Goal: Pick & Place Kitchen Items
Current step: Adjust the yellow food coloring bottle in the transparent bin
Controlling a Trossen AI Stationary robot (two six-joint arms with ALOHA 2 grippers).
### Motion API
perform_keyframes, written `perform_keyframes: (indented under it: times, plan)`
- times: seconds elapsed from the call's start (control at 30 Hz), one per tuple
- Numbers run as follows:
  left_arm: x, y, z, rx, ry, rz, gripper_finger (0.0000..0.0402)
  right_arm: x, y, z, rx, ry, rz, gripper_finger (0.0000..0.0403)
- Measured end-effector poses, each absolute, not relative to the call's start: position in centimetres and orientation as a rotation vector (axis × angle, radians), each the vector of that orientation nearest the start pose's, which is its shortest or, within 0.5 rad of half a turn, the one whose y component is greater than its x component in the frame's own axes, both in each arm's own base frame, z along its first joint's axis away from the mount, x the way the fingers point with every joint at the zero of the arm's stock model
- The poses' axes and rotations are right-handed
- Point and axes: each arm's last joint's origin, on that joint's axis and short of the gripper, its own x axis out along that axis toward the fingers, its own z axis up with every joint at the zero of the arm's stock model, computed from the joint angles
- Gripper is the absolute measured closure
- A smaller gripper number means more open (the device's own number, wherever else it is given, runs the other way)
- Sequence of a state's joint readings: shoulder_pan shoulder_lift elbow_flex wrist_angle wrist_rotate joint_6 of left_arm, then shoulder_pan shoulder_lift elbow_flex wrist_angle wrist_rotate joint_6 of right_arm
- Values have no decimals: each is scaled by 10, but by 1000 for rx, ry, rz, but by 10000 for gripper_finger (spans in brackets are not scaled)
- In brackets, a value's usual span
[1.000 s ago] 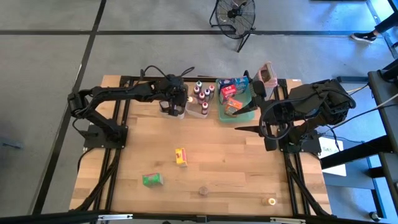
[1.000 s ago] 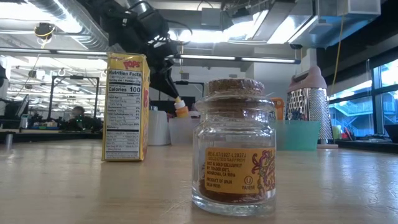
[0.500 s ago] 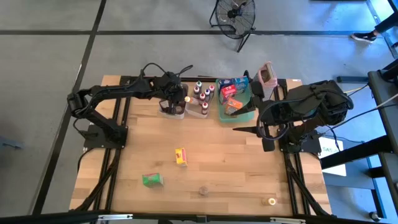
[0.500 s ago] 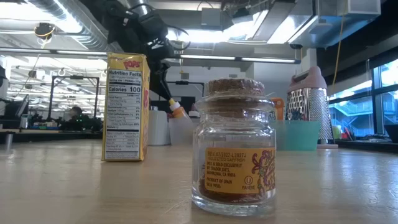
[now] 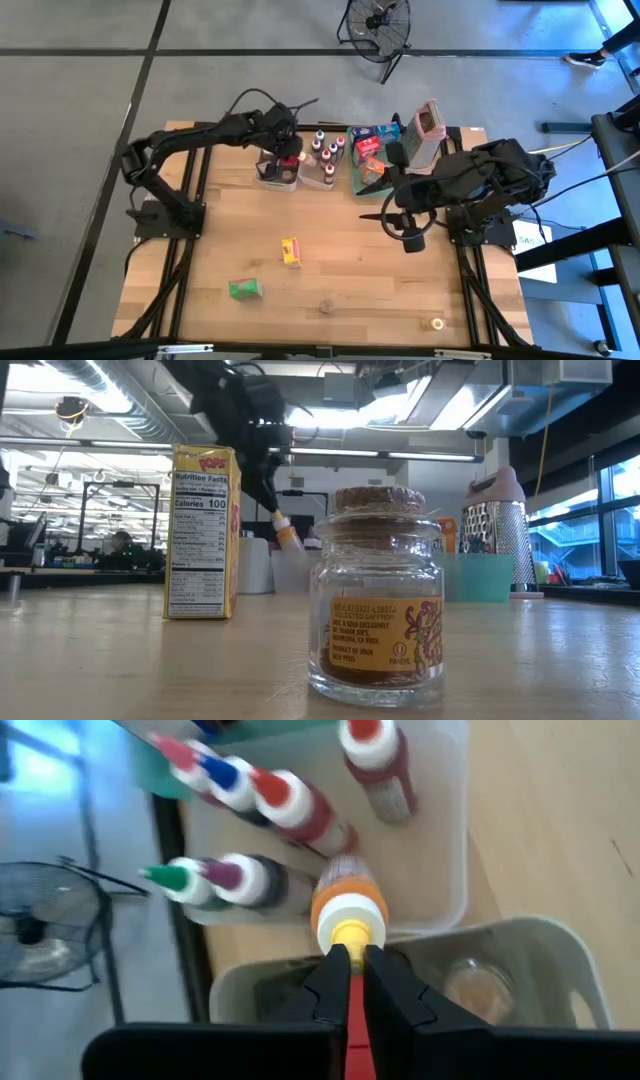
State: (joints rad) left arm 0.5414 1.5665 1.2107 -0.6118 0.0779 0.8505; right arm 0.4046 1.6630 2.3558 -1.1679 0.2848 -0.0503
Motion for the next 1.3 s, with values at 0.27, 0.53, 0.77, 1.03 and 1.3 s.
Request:
perform_keyframes:
  times: [0.27,0.53,0.77,1.03,1.3]
  plan:
    - [298,177,257,491,1064,-20,393,260,103,525,-167,445,119,204]
    - [309,183,262,506,1069,-47,393,262,103,525,-163,444,119,203]
    - [312,183,253,515,1099,-85,393,262,103,525,-164,445,119,203]
    - [315,185,247,519,1106,-92,395,261,103,524,-169,453,119,203]
    - [318,184,250,547,1078,-81,397,261,103,523,-172,468,128,203]
